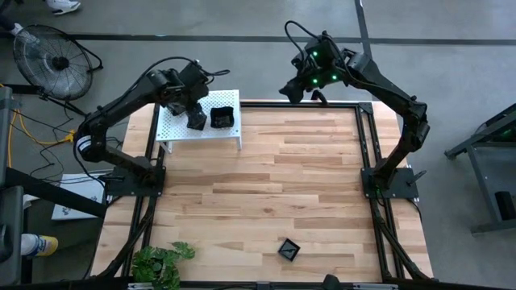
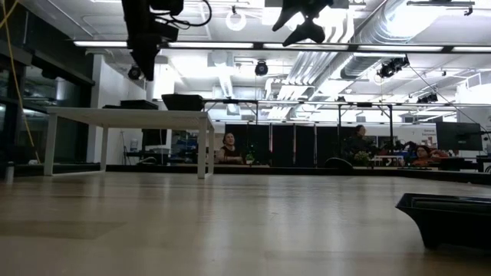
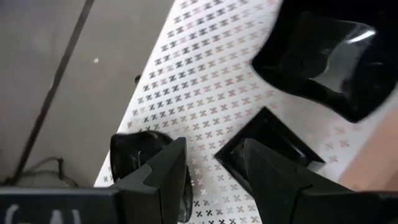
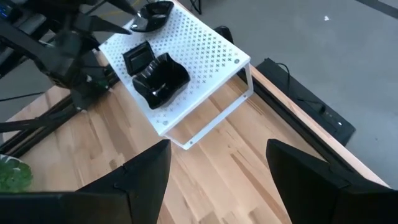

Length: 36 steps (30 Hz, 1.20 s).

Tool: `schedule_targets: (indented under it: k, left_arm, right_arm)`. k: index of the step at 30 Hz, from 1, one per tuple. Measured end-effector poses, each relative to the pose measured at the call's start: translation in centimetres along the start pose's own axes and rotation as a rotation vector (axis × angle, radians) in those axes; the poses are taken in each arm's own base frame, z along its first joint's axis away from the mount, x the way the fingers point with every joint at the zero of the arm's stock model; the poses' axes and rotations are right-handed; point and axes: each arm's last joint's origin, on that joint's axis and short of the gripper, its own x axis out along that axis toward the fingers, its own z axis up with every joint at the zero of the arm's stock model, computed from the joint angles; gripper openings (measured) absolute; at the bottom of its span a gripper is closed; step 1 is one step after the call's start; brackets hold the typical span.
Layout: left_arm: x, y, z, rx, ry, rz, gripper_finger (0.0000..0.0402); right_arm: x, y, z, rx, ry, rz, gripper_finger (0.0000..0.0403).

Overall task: Pick & Place Mini shaped plates
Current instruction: Stack the black square plate on top of the black square plate on the shelf

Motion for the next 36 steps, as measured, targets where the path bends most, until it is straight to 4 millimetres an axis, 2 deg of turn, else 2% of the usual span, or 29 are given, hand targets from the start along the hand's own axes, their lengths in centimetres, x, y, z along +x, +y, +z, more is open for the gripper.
schedule_targets:
  k: [4,9,16,25,32,36]
  left_arm:
    - [-0.4,-0.8,0.0,0.074,-0.018,-0.055,0.0156]
    - [-1.9,-1.9,-0.3,0.146,-0.086,-0.081,0.0156]
    - [-5.1,-4.1,-0.6,0.192,-0.270,-0.114,0.0156]
    - [-8.5,-10.2,-1.3,0.277,-0.419,-0.291,0.0156]
    - [-10.9,-15.2,-2.4,0.290,-0.520,-0.346,0.0156]
    - [-11.7,-17.3,-3.3,0.268,-0.523,-0.371,0.0156]
  right_arm:
    - [-0.1,-0.1,-0.3,-0.012,0.018,-0.039,0.0259]
    - [-0.5,0.0,-0.9,-0.033,0.060,-0.104,0.0259]
    - [-1.6,1.9,-2.8,-0.112,0.194,-0.096,0.0259]
    - [-2.0,6.7,-6.9,-0.304,0.461,-0.011,0.0259]
    - [-2.6,11.4,-9.5,-0.438,0.511,0.094,0.0259]
    - [-3.1,13.8,-11.0,-0.423,0.529,0.109,0.0259]
